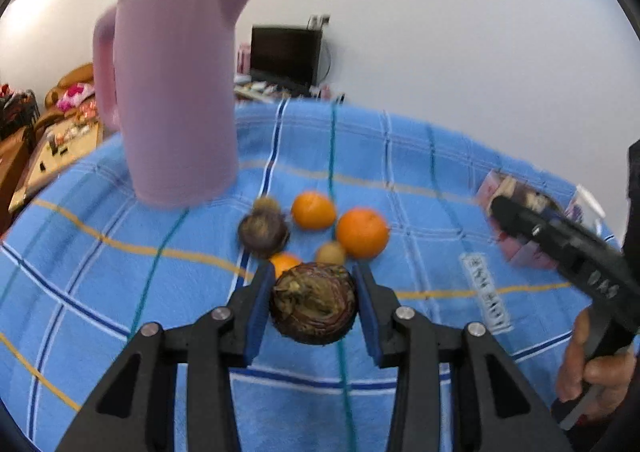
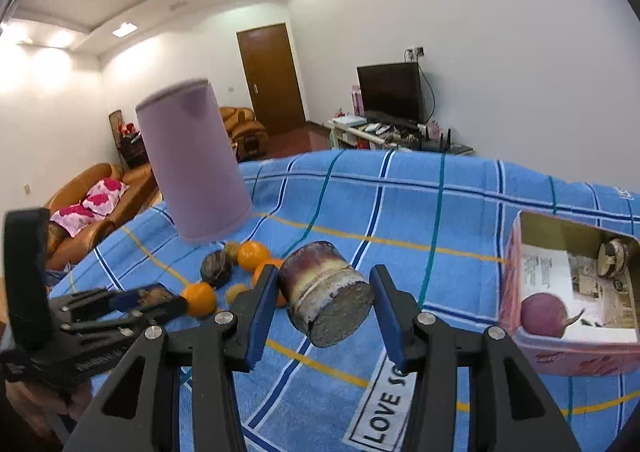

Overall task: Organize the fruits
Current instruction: 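Grasp the brown mangosteen-like fruit with the left gripper, then lower the cut tuber with the right gripper into the tin while the left gripper drops the brown fruit in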

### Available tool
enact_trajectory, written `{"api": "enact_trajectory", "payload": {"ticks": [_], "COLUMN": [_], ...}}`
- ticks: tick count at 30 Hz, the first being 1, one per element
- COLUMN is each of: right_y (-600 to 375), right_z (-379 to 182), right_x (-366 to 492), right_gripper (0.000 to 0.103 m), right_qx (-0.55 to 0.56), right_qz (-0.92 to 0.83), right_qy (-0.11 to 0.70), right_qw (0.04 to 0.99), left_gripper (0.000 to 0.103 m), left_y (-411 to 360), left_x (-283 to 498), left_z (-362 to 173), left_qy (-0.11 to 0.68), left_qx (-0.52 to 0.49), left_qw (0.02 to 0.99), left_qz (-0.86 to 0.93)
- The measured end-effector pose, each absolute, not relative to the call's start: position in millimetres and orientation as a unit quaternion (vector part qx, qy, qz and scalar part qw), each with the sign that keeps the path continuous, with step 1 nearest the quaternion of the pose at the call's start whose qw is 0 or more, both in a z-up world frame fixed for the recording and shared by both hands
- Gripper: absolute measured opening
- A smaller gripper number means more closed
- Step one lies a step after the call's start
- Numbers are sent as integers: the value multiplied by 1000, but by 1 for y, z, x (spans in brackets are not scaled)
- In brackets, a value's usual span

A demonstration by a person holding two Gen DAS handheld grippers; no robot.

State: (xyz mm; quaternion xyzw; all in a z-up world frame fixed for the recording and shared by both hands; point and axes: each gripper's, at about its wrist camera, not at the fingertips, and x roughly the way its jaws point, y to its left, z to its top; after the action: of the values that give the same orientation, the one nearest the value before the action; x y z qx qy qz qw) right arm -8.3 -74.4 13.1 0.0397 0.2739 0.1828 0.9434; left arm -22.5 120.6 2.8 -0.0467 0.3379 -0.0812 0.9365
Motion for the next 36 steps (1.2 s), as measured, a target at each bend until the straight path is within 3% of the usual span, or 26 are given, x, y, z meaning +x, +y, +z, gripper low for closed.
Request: {"api": "enact_trajectory", "payload": {"ticks": [19, 36], "right_y": [-189, -286], "right_z": [22, 17], "right_x": [-15, -5], "right_gripper": [49, 49], "right_qx": [24, 47], "right_qz": [61, -32], "right_qy": [225, 235], "right_qw": [972, 970], "left_gripper": [42, 42], "left_y": [-29, -152], "left_x": [9, 37], "left_z": [37, 25], "left_qy": [284, 297], "left_qx": [-10, 34], "left_qw": [941, 929], "left_qz": [-182, -220]}}
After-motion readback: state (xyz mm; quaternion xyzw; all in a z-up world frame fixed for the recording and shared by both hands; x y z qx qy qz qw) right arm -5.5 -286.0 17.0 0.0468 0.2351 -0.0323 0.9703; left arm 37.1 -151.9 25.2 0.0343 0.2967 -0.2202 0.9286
